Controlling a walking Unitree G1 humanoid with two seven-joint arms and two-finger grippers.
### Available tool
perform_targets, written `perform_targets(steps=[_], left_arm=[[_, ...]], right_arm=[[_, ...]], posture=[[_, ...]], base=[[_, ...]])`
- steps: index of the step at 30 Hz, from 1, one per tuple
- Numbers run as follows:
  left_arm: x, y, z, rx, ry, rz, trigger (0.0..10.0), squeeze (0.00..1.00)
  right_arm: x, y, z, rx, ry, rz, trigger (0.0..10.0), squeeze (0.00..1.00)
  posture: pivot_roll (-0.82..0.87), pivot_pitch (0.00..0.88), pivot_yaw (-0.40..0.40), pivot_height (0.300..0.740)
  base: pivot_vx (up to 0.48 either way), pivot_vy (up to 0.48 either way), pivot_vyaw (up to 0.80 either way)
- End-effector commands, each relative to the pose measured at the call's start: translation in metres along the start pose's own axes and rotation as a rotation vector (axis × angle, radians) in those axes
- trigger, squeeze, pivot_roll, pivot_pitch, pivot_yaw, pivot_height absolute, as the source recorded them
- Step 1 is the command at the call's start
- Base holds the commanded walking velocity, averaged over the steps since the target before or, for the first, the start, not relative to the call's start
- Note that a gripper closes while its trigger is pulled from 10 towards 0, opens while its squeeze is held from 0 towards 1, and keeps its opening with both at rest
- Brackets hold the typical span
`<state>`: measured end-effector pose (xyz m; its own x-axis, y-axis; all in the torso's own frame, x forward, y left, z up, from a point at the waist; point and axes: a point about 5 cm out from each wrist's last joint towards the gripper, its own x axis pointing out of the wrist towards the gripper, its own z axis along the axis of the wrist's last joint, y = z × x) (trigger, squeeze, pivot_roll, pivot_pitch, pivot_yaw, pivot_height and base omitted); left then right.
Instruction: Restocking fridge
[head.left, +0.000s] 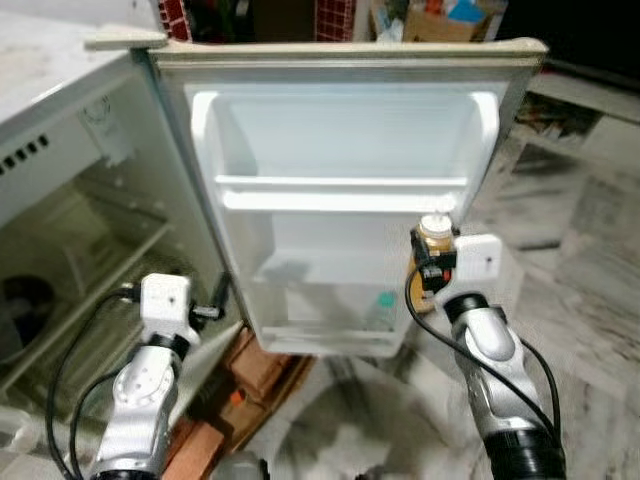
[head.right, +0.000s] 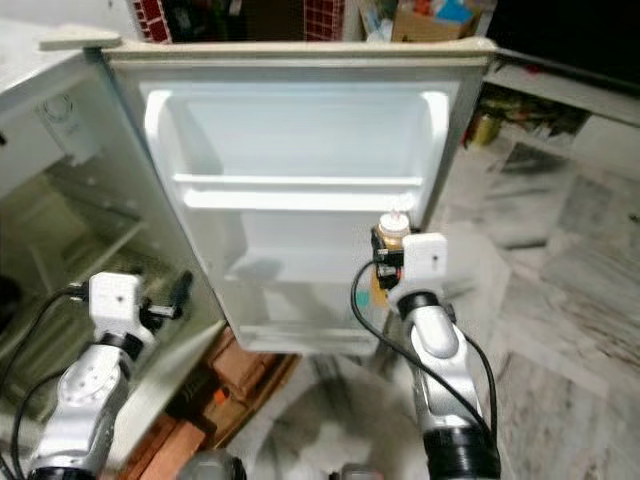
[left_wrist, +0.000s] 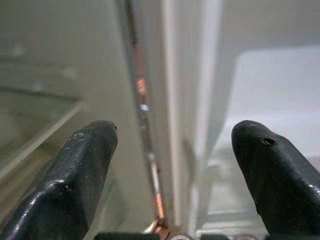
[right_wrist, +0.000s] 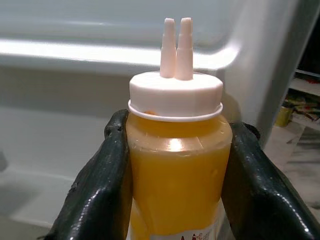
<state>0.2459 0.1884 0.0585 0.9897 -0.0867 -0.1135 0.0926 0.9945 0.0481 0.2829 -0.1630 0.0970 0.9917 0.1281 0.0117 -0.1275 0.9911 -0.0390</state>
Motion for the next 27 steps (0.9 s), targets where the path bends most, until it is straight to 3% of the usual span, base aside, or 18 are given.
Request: perform_targets(steps=[1, 7, 11, 13, 17, 27], left_arm=[[-0.001, 0.000, -0.001, -0.002, 0.007, 0.002, 10.0, 0.00], [-0.002, 0.002, -0.002, 0.000, 0.010, 0.010, 10.0, 0.00], [-0.004, 0.005, -0.004, 0.007, 0.019, 0.019, 10.0, 0.00], [-0.005, 0.006, -0.004, 0.008, 0.020, 0.019, 10.0, 0.00], [-0.004, 0.005, -0.004, 0.012, 0.022, 0.019, 10.0, 0.00], [-0.003, 0.003, -0.004, 0.017, 0.023, 0.013, 10.0, 0.00]], right_arm=[[0.005, 0.011, 0.010, 0.003, -0.037, 0.066, 10.0, 0.00], [0.002, 0.018, 0.007, 0.039, -0.017, 0.120, 10.0, 0.00], [-0.008, 0.035, 0.002, 0.134, 0.030, 0.265, 10.0, 0.00], [-0.013, 0.040, -0.002, 0.122, 0.050, 0.304, 10.0, 0.00], [-0.014, 0.037, -0.006, 0.123, 0.075, 0.277, 10.0, 0.00], [-0.013, 0.032, -0.005, 0.114, 0.074, 0.263, 10.0, 0.00]], posture=[[0.05, 0.000, 0.020, 0.740], [0.05, 0.000, 0.021, 0.740], [0.05, 0.000, 0.023, 0.740], [0.05, 0.000, 0.023, 0.740], [0.05, 0.000, 0.026, 0.731], [0.05, 0.000, 0.029, 0.656]], base=[[0.000, 0.000, 0.00], [0.000, 0.000, 0.00], [0.000, 0.000, 0.00], [0.000, 0.000, 0.00], [0.000, 0.000, 0.00], [0.000, 0.000, 0.00]])
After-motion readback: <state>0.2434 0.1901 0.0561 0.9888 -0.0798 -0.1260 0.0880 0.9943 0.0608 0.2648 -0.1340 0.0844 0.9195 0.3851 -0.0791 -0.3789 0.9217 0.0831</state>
